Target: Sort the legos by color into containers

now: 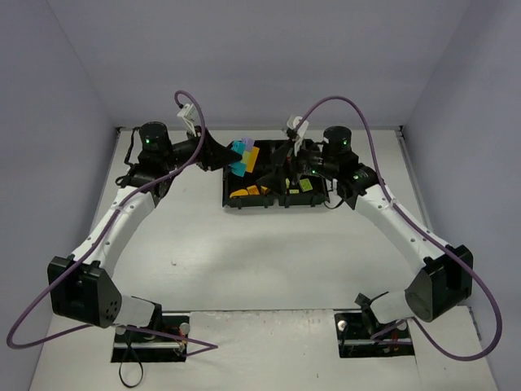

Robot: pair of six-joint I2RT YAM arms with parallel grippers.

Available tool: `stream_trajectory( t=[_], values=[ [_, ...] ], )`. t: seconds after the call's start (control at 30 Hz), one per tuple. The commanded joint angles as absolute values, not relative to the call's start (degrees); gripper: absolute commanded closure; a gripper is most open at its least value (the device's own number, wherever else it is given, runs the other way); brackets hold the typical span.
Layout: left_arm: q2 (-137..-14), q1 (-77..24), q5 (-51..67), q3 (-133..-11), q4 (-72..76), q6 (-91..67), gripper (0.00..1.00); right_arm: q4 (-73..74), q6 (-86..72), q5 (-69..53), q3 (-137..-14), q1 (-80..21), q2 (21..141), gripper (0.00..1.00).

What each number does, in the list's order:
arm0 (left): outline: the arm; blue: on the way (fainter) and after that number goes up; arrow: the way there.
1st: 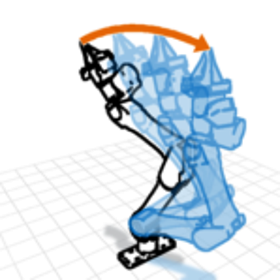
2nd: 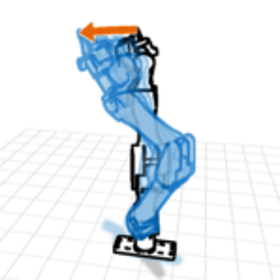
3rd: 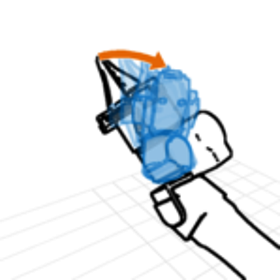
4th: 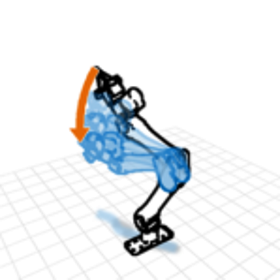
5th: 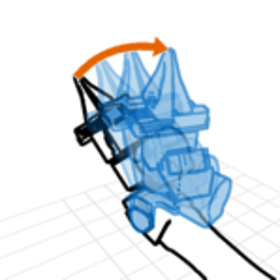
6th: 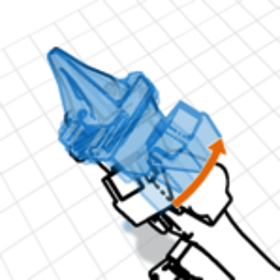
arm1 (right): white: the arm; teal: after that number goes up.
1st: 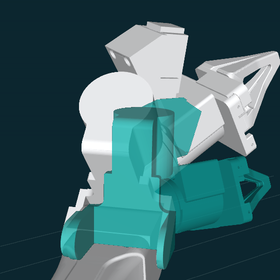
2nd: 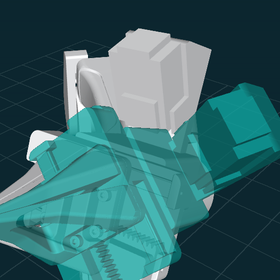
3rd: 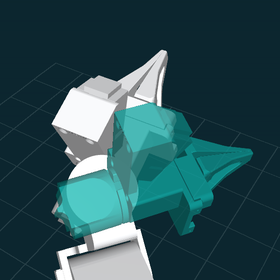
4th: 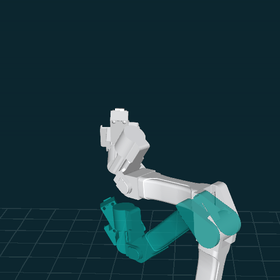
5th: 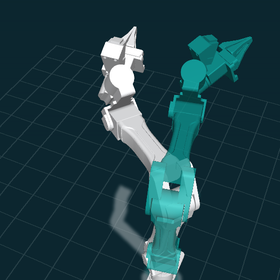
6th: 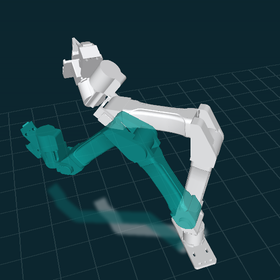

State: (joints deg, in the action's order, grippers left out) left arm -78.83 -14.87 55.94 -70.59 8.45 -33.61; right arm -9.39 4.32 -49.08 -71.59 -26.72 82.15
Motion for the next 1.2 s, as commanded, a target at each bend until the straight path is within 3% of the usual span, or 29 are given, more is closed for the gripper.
stream_trajectory(
  t=[0.0,0.47,0.8,1.0,1.17],
  values=[
    [-74.9,-16.3,48.4,-74.4,4.5,-39.2,1.0,-11.2,14.2,-42.1,-70.7,-28.1,77.0,0.0],
    [-75.1,-23.5,41.0,-75.2,0.1,-46.5,1.0,-10.8,31.1,-29.2,-69.4,-38.7,75.8,0.0],
    [-74.9,-24.2,41.0,-75.0,-1.8,-45.7,1.0,-10.8,30.6,-23.5,-68.8,-38.8,75.5,0.0],
    [-74.4,-24.1,41.7,-74.4,-1.7,-44.4,1.0,-10.6,27.0,-25.0,-67.9,-38.8,74.9,0.11],
    [-73.0,-24.0,42.5,-73.6,-1.2,-37.7,1.0,-9.5,23.4,-27.6,-66.5,-37.4,73.0,0.0]
  ],
)
